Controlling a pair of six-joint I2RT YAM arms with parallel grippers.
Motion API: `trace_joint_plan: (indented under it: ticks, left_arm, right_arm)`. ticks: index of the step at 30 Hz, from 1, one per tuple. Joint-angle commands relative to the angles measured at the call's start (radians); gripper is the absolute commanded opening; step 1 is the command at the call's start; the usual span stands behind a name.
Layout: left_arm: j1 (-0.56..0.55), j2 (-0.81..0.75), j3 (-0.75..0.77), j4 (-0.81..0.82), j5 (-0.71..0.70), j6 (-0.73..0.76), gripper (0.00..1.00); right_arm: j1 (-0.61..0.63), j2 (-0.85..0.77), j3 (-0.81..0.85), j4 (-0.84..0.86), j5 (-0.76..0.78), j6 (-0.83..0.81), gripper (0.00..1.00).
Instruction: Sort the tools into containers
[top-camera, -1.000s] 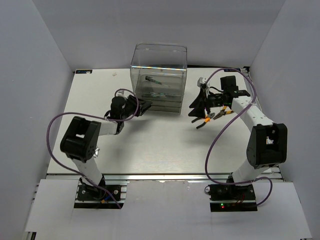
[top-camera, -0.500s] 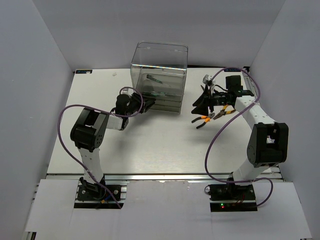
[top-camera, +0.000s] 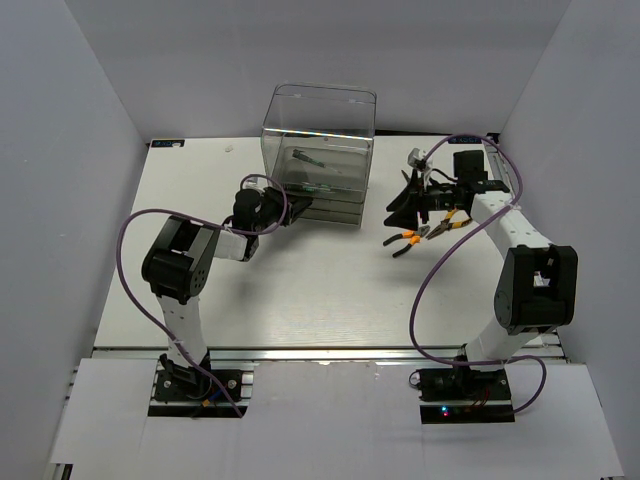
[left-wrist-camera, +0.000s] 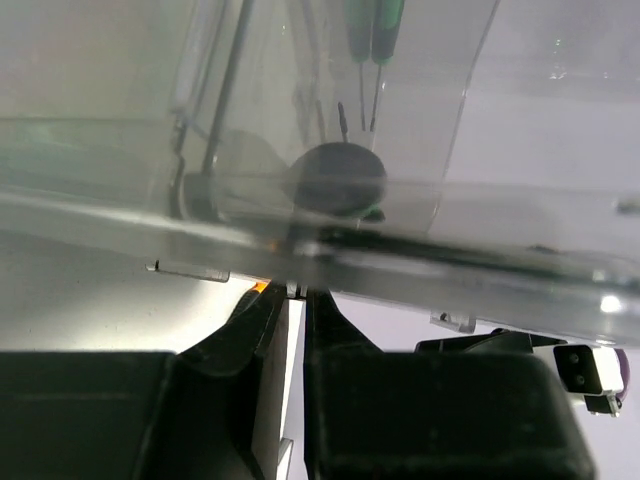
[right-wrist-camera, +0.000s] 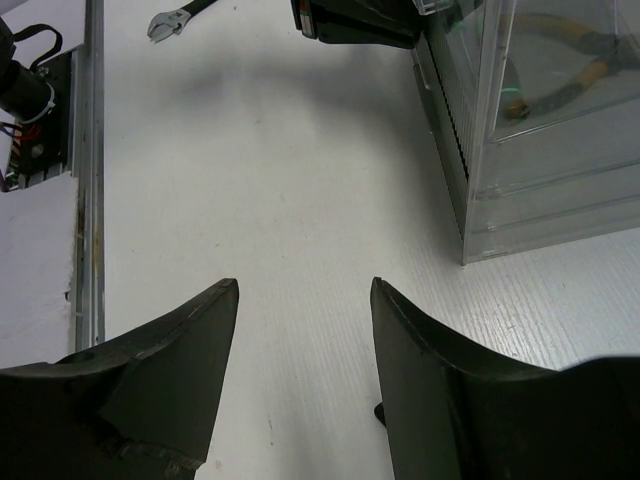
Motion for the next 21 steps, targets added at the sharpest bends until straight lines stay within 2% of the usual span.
trace_joint_plan:
  ticks: [1, 4, 9, 15, 19, 20, 21]
  left_arm:
    - [-0.005, -0.044, -0.037, 0.030, -0.029, 0.018, 0.00]
    - [-0.008, -0.080, -0.091, 0.033, -0.023, 0.029, 0.00]
    - [-0.016, -0.224, -0.236, 0.034, -0.016, 0.039, 0.00]
    - [-0.016, -0.370, -0.402, 0.033, -0.026, 0.039, 0.01]
    - [-0.016, -0.376, -0.419, 0.033, -0.022, 0.033, 0.16]
    - [-0.016, -0.374, -0.416, 0.031, -0.017, 0.035, 0.25]
    - [-0.016, -0.373, -0.409, 0.031, -0.013, 0.033, 0.30]
  right_arm:
    - [-0.011, -0.013, 0.024, 0.020, -0.021, 0.013, 0.62]
    - [-0.015, -0.015, 0.021, 0.018, -0.009, 0.010, 0.62]
    - [-0.026, -0.020, 0.001, 0.018, 0.025, 0.014, 0.62]
    - [-0.031, -0.015, -0.027, 0.070, 0.144, 0.081, 0.62]
    - [-0.032, 0.007, -0.030, 0.153, 0.285, 0.177, 0.63]
    - [-0.032, 0.017, -0.027, 0.167, 0.316, 0.190, 0.63]
    - [-0.034, 0.025, -0.021, 0.184, 0.340, 0.209, 0.65]
